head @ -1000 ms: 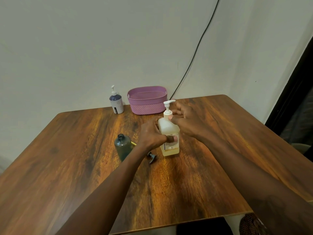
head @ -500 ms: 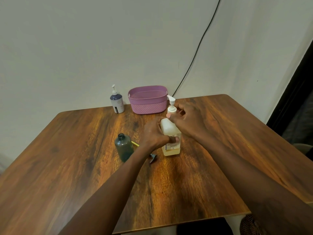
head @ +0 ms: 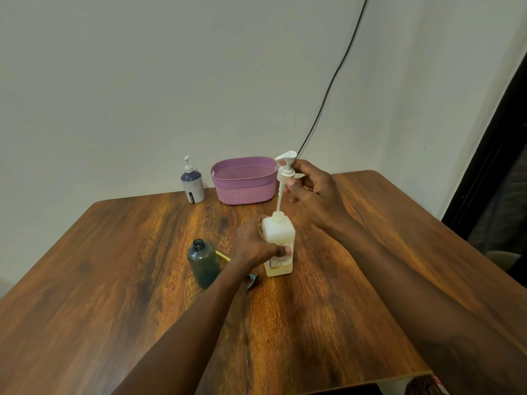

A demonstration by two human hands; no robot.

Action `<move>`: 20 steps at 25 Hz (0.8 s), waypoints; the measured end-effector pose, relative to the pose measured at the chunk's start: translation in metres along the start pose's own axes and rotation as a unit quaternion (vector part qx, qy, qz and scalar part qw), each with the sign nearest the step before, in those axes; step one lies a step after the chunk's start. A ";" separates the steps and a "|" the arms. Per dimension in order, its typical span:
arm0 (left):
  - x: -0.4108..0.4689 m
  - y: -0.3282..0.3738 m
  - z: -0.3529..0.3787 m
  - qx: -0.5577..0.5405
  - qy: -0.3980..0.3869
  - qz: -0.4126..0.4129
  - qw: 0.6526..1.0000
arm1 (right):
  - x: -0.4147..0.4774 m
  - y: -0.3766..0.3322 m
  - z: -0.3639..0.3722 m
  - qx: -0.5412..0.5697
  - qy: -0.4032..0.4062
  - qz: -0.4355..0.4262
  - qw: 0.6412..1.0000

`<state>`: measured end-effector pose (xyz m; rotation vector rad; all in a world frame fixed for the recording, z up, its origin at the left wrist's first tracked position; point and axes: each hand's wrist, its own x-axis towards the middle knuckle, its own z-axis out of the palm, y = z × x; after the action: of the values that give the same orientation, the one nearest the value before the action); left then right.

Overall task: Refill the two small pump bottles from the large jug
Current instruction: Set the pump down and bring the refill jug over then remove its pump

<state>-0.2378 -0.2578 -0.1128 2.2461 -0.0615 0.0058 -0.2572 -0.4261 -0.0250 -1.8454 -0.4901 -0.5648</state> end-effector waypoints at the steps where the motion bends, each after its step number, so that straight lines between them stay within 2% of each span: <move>1: 0.001 0.000 0.000 -0.006 0.001 -0.005 1.000 | 0.002 -0.001 -0.002 0.015 0.010 -0.004 1.000; 6: 0.001 0.003 0.000 -0.011 -0.002 -0.015 1.000 | 0.011 -0.010 -0.021 0.092 0.095 -0.029 0.991; 9: 0.000 0.002 0.000 -0.009 -0.003 -0.013 1.000 | 0.009 -0.009 -0.031 0.070 0.143 -0.049 0.986; 15: -0.004 0.004 -0.006 0.011 -0.016 -0.007 1.000 | -0.024 0.038 -0.024 -0.098 0.071 -0.076 0.990; 18: -0.007 0.004 -0.006 0.025 -0.016 0.003 1.000 | -0.042 0.065 -0.027 -0.145 0.071 -0.067 0.985; 20: -0.008 0.005 -0.006 0.034 -0.016 0.004 0.999 | -0.051 0.082 -0.030 -0.172 0.044 -0.072 0.982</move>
<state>-0.2459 -0.2558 -0.1057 2.3149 -0.0890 -0.0243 -0.2549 -0.4841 -0.1082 -2.1106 -0.4914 -0.8693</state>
